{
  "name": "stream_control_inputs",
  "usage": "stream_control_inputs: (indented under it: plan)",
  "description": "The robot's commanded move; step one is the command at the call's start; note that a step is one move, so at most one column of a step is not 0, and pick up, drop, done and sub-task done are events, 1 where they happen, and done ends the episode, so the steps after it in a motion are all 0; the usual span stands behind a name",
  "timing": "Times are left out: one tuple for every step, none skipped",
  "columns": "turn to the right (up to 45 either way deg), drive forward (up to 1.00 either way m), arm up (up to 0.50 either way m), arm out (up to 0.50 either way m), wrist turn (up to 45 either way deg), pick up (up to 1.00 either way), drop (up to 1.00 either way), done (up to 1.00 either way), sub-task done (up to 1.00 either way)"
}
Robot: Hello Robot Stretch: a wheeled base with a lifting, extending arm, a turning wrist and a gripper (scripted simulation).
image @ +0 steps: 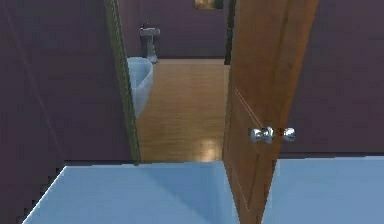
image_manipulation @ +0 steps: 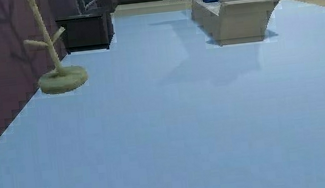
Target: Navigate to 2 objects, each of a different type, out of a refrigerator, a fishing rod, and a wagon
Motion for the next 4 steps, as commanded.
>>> stream_control_inputs:
  plan:
    - [0.0, 0.45, 0.00, 0.00, 0.0, 0.00, 0.00, 0.00, 0.00]
    - [-3.0, 0.00, 0.00, 0.00, 0.0, 0.00, 0.00, 0.00, 0.00]
    - [-45.0, 0.00, 0.00, 0.00, 0.0, 0.00, 0.00, 0.00, 0.00]
    - [0.0, 0.40, 0.00, 0.00, 0.0, 0.00, 0.00, 0.00, 0.00]
